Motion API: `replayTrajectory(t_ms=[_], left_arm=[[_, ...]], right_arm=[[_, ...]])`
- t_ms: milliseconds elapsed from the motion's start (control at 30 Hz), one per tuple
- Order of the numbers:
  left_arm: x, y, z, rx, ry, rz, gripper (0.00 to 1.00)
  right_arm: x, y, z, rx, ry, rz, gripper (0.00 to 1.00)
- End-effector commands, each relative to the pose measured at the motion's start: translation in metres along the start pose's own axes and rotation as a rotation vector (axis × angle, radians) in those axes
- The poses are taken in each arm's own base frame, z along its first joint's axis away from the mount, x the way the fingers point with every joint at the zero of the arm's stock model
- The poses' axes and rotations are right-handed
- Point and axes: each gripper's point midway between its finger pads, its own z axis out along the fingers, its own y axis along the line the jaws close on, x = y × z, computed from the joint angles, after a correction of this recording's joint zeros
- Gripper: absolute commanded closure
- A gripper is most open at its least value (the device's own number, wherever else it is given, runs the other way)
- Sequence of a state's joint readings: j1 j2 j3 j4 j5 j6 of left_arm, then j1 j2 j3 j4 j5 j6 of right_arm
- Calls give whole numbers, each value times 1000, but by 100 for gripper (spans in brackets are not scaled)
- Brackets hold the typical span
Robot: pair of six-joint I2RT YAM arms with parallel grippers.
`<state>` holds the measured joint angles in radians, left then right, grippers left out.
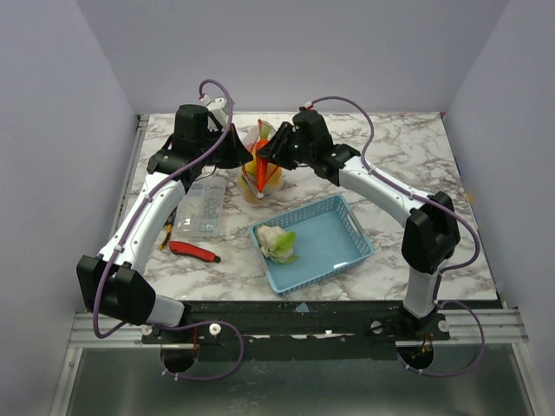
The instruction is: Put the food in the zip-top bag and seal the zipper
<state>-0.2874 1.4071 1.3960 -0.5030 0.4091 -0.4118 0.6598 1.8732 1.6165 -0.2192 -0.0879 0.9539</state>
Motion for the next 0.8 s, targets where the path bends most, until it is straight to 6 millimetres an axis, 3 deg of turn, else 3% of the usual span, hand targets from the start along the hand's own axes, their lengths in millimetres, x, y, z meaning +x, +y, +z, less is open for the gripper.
replayTrajectory(t_ms=[0,67,167,300,500,667,767], left_arm=[[-2,-9,-3,41,-6,7,100],[-2,-9,-3,46,-3,5,100],[-1,-9,-3,48,-2,2,100],[-2,-8,-3,41,-6,4,100],[-3,-8,-4,47,-6,-5,100],[-3,-8,-4,46,-9,-3,100],[-3,-8,-4,44,-10,-3,100]], right_arm=[[-26,4,1,55,-111,-41,55],[-31,11,-2,39,-128,-12,47],[-28,19,-1,14,-99,-9,42],[-13,10,-7,41,-24,-61,40],[-7,0,-45,67,2,-204,39],[-14,-14,-79,143,-41,-257,40],[-7,-23,-87,147,-38,-252,40]])
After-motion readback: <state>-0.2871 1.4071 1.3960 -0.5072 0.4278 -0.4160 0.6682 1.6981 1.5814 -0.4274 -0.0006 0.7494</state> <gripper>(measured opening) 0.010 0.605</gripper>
